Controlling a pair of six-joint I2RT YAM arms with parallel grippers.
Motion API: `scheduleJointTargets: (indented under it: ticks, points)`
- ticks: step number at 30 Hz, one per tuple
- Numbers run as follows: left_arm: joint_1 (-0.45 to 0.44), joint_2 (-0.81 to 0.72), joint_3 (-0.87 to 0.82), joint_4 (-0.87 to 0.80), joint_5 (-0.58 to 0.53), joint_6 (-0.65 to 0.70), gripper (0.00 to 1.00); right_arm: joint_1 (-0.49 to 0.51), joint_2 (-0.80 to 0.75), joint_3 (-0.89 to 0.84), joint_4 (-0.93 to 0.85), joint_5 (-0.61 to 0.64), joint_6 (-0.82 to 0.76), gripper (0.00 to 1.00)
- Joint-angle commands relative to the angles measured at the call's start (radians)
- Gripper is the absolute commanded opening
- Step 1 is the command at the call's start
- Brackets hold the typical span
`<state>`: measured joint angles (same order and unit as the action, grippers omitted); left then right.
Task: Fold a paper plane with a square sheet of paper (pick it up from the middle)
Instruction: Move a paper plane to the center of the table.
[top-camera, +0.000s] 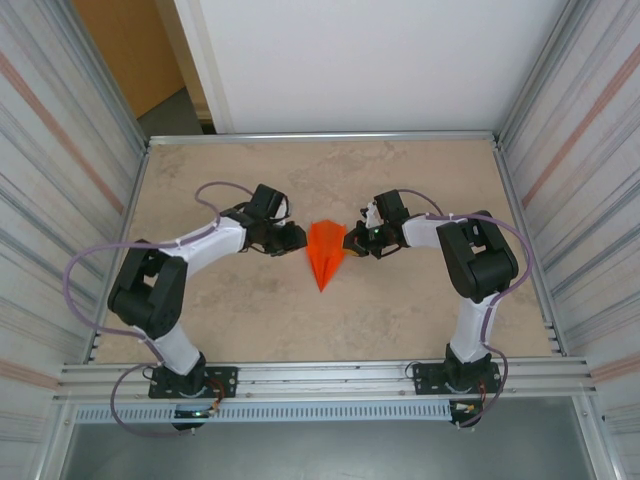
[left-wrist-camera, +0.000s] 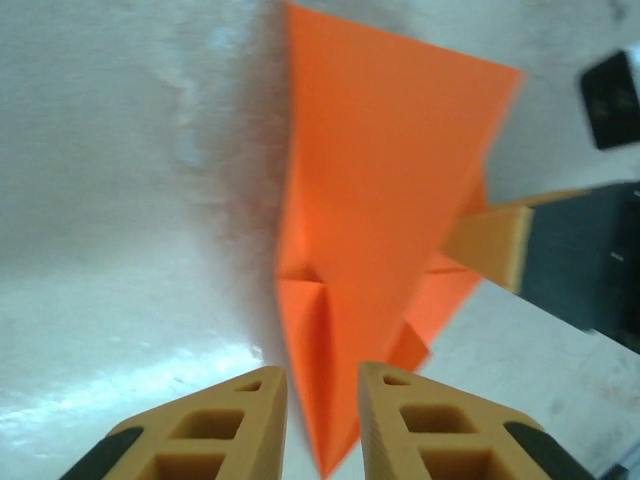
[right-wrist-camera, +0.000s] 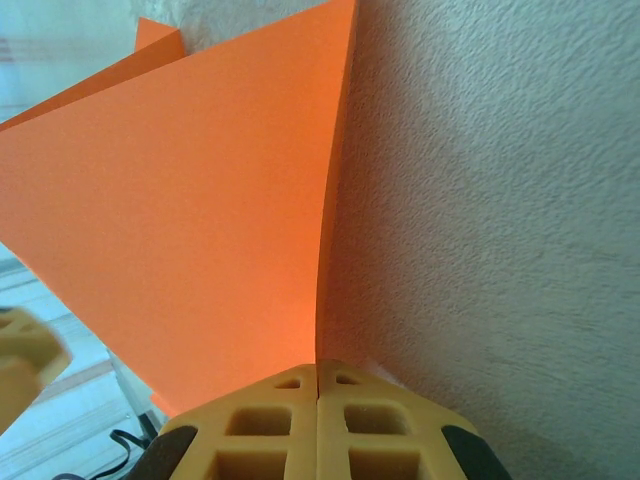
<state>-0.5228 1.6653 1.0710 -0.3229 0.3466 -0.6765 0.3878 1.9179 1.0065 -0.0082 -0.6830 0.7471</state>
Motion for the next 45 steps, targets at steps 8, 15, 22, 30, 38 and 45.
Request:
scheduleJointTargets:
  ticks: [8, 15, 22, 30, 38, 45]
  points:
    - [-0.075, 0.033, -0.009, 0.011, 0.018, -0.019, 0.26, 0.008, 0.018, 0.028, -0.024, -0.025, -0.019, 0.02]
    - [-0.082, 0.082, 0.010, 0.032, 0.060, -0.027, 0.27, 0.010, 0.021, 0.027, -0.027, -0.023, -0.019, 0.02]
    - [-0.094, 0.111, 0.016, 0.034, 0.065, -0.031, 0.33, 0.010, 0.026, 0.030, -0.033, -0.024, -0.020, 0.02]
    - [-0.133, 0.150, 0.068, 0.003, 0.049, -0.008, 0.35, 0.013, 0.030, 0.031, -0.035, -0.021, -0.021, 0.02]
    - [-0.185, 0.207, 0.176, -0.169, -0.104, 0.029, 0.41, 0.017, 0.032, 0.032, -0.036, -0.021, -0.020, 0.02]
    - [-0.217, 0.254, 0.243, -0.250, -0.175, 0.039, 0.43, 0.018, 0.036, 0.034, -0.034, -0.021, -0.019, 0.02]
